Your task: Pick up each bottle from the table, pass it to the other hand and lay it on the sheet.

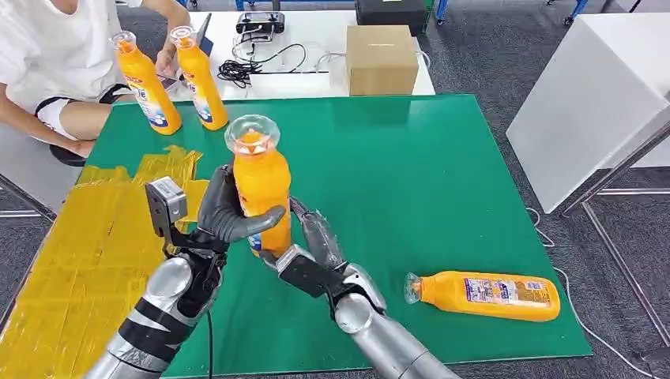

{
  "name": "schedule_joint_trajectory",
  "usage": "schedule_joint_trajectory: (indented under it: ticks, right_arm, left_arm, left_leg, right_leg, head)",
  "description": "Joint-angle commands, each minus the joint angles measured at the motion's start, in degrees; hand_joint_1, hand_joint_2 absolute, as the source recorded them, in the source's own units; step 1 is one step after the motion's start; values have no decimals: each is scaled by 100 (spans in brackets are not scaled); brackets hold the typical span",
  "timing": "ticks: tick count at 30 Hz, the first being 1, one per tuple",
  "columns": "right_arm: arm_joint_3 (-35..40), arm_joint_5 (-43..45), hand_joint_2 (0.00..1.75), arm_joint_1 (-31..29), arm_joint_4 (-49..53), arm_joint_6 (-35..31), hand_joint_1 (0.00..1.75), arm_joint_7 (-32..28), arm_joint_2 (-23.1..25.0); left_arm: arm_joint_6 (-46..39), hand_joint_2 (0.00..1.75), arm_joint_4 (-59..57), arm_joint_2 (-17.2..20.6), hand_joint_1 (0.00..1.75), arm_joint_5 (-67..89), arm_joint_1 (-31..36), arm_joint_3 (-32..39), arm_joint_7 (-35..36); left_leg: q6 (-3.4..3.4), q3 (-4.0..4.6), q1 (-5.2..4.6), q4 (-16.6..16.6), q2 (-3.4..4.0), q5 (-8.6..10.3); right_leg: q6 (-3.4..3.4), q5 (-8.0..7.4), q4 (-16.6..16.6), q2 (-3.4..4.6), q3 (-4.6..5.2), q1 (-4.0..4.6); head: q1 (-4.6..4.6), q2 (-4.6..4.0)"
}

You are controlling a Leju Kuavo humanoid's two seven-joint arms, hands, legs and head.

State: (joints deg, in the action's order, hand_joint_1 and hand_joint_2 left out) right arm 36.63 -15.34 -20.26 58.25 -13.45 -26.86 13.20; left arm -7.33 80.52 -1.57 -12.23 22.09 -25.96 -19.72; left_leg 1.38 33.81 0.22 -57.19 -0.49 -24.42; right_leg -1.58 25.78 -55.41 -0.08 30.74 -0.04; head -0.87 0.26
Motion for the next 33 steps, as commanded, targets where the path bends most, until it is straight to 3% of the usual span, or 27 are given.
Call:
schedule_joint_trajectory:
  ticks: [1,5,6,7,12,15,19,24,25,29,31,32,33]
  right_arm:
    - [-305,-989,175,1048,2842,-673,0,88,-1145]
    - [-501,-1183,175,1235,3246,-624,0,152,-1271]
    - [-610,-1564,175,1289,3329,-877,0,123,-1302]
    - [-813,-1952,175,1413,3518,-1086,0,241,-1416]
    - [-2045,-2206,175,2119,4132,-929,0,365,-1591]
    - [-2598,-2130,175,2410,4322,-863,0,266,-1463]
    - [-2845,-2021,175,2469,4236,-774,0,286,-1418]
    - [-2302,-3142,175,2312,3663,-242,0,1109,-2035]
    - [-2233,-3340,175,2318,3588,-164,0,1201,-2143]
    - [-2100,-3642,175,2465,3573,26,0,1382,-2475]
    - [-2032,-3767,175,2611,3687,323,0,1691,-2870]
    - [-2061,-3795,0,2680,3689,412,0,1821,-3025]
    - [-2079,-4075,0,2760,3643,547,0,2152,-3340]
  left_arm:
    - [-2735,175,44,380,175,3703,59,917,-144]
    - [-2740,175,17,445,175,4309,46,1108,16]
    - [-2546,175,-234,699,175,6195,143,933,964]
    - [-1908,175,-438,872,175,7086,250,831,1549]
    - [-433,175,-1735,1173,175,8965,568,397,2508]
    - [120,175,-2745,1248,175,8693,805,364,2264]
    - [197,175,-3820,1239,175,8619,988,367,2213]
    - [-113,175,-4772,1015,175,8351,946,634,2224]
    - [-301,175,-4775,948,0,8313,886,729,2327]
    - [-635,175,-4763,774,0,8228,801,950,2501]
    - [-1758,175,-4146,641,0,7883,454,1424,2149]
    - [-1926,175,-3908,607,0,7746,313,1548,1986]
    - [-2274,175,-3420,543,0,7573,67,1712,1756]
  left_leg:
    - [-6,-32,7,0,-2,-16]
    - [-3,-9,1,2,-14,-4]
    - [-4,-16,3,-1,-16,-9]
    - [-3,-13,2,1,-12,-6]
    - [-4,-31,2,12,-40,1]
    - [-3,-17,-4,6,-14,-1]
    - [-6,-27,-1,8,-13,-4]
    - [-2,-28,-1,12,11,-4]
    - [-3,-43,1,20,12,-4]
    - [-1,-54,-3,22,-3,-2]
    - [-2,-63,-2,19,0,-2]
    - [1,-57,-6,15,-5,-2]
    - [3,-60,-9,15,-8,-4]
  right_leg:
    - [-3,13,11,-7,-41,7]
    - [-2,7,5,-17,-14,0]
    - [-2,11,5,-17,-22,2]
    - [-1,6,5,-12,-17,2]
    - [-2,11,20,-45,-44,2]
    - [0,6,9,-16,-18,-3]
    - [1,8,13,-16,-28,0]
    - [-1,1,16,6,-23,-1]
    - [-3,1,26,2,-41,0]
    - [-2,1,27,-3,-59,-3]
    - [-2,-2,28,-2,-67,0]
    - [-2,0,20,-5,-63,-4]
    - [-3,1,20,-9,-66,-7]
  head:
    - [0,0]
    - [2,0]
    - [0,0]
    - [0,0]
    - [0,0]
    - [0,0]
    - [2,0]
    - [2,0]
    - [-2,0]
    - [0,0]
    - [0,0]
    - [0,0]
    - [2,0]
